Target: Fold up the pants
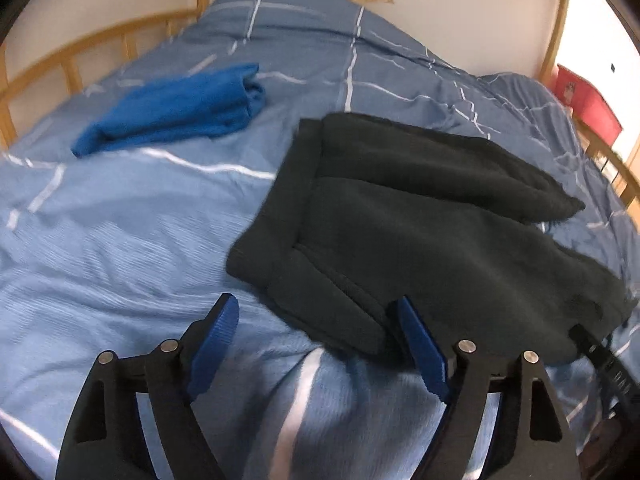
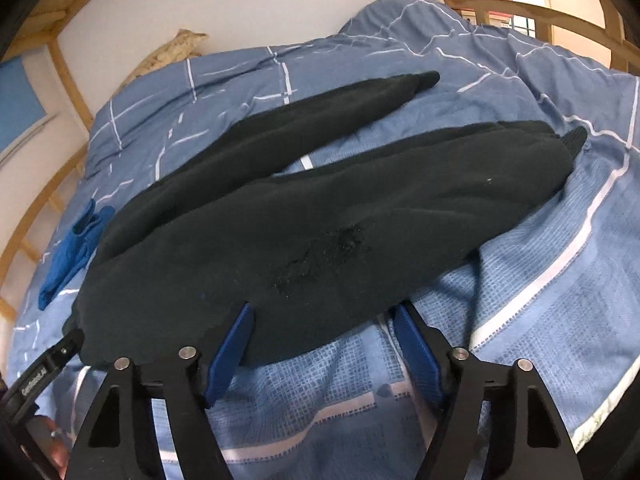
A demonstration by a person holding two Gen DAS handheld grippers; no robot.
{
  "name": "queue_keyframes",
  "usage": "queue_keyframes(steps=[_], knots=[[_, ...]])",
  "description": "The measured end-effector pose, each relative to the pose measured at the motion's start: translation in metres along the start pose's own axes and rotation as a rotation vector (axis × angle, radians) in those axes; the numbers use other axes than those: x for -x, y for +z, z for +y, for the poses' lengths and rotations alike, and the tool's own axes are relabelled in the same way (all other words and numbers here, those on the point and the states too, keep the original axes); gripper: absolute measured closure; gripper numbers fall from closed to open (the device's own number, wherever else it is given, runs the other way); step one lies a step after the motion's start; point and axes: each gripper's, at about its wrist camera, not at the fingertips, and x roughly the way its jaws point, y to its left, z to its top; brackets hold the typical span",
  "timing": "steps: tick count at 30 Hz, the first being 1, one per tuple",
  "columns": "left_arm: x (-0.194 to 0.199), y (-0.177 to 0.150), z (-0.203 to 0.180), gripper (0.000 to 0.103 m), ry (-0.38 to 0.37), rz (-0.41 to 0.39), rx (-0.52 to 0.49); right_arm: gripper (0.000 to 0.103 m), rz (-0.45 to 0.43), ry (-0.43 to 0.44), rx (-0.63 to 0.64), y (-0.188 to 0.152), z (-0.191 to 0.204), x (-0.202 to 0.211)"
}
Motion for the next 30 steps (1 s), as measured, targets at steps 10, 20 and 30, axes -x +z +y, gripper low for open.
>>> queue_keyframes(steps=[10, 20, 30], knots=[[-0.001, 0.01, -0.002, 0.087, -0.029, -0.009, 0.021, 0.077, -0.034, -0.02, 0.103, 0.008, 0.011, -0.006], [0.033, 0.0, -0.003, 0.09, 0.036, -0.059, -0.033, 0.087, -0.04, -0.026, 0.128, -0.003, 0.01, 0.036], [0.024, -0.011, -0.005, 0.078, 0.1, -0.023, -0.063, 0.071, -0.028, -0.035, 0.133, -0.011, 0.004, 0.033]])
